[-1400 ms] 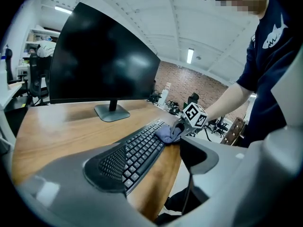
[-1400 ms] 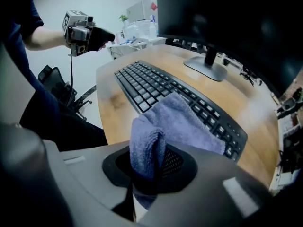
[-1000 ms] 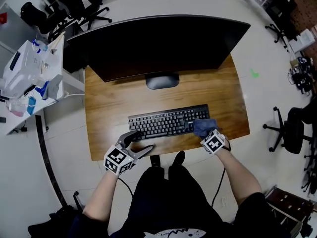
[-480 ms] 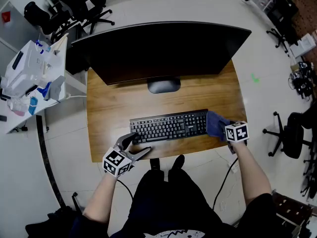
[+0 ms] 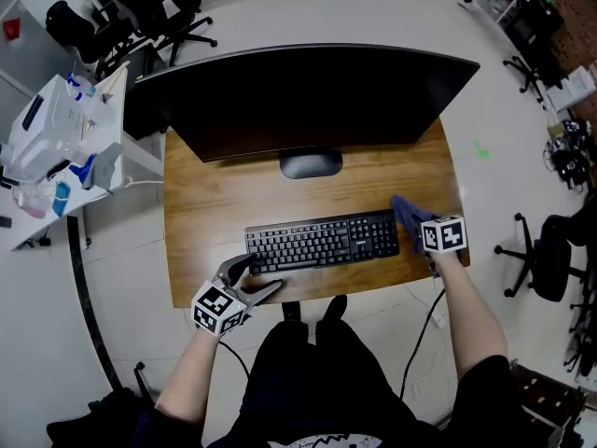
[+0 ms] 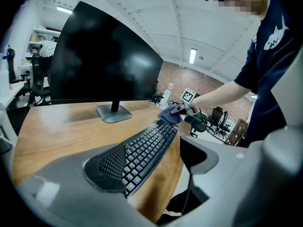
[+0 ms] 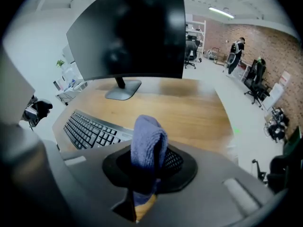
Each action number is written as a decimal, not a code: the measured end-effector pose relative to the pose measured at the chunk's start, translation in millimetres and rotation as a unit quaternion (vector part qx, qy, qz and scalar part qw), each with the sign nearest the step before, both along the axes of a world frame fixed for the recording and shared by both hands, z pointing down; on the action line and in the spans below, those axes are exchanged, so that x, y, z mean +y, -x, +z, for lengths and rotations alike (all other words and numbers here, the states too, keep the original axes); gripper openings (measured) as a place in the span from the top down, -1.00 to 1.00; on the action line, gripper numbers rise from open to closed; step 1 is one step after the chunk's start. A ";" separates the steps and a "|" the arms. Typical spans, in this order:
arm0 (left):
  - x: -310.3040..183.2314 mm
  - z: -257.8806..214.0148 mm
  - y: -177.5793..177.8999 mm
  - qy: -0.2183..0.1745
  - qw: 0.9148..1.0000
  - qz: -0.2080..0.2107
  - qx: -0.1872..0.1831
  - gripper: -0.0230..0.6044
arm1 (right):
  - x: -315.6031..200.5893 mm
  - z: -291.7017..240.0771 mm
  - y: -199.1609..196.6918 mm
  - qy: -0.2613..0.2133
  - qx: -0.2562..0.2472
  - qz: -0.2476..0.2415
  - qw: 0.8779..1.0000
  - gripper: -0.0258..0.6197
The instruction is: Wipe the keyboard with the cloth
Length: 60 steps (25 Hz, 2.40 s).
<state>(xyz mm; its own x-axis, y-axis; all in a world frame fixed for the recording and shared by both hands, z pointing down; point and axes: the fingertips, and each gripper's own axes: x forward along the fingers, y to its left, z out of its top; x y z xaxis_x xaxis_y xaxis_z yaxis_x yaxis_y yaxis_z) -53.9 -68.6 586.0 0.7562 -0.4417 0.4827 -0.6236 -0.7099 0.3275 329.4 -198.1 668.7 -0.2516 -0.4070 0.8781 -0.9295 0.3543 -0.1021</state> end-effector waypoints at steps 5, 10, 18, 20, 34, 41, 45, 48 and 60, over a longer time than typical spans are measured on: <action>0.6 3.7 7.2 0.001 1.000 -0.005 -0.002 -0.18 | 22.0 52.6 44.4 0.043 -0.052 0.013 0.998 0.72; 0.9 3.1 20.7 0.000 1.000 -0.018 -0.005 -0.18 | 6.5 61.0 58.2 0.027 -0.050 0.003 0.998 0.72; 11.1 5.6 45.7 0.005 0.999 -0.041 -0.003 -0.18 | -19.5 57.7 121.2 0.036 -0.027 -0.061 0.997 0.72; 13.0 5.3 52.3 0.005 0.999 -0.048 -0.003 -0.18 | -21.6 57.0 148.6 0.036 -0.029 -0.085 0.995 0.72; 24.8 10.7 99.1 0.007 0.996 -0.084 0.001 -0.18 | 16.3 55.5 364.1 0.027 -0.046 -0.281 0.958 0.72; 29.8 14.1 112.8 0.011 0.996 -0.092 0.000 -0.18 | 52.9 52.3 441.2 0.008 -0.030 -0.394 0.919 0.72; 29.6 14.1 115.9 0.011 0.996 -0.091 -0.001 -0.18 | 78.0 51.7 462.2 -0.012 -0.005 -0.464 0.886 0.72; 28.4 13.6 115.8 0.011 0.996 -0.088 0.000 -0.18 | 98.1 51.2 468.4 -0.026 0.013 -0.523 0.852 0.72; 25.4 12.0 92.4 0.009 0.998 -0.064 0.000 -0.18 | 182.3 60.8 441.5 -0.048 0.047 -0.693 0.718 0.72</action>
<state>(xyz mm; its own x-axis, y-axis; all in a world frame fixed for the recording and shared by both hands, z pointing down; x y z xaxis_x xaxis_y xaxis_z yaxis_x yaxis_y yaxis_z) -146.3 -43.1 598.0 0.6941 -0.5265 0.4909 -0.7089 -0.6183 0.3393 -112.1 -15.8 729.4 -0.4149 0.1165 0.9024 0.3209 0.9468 0.0254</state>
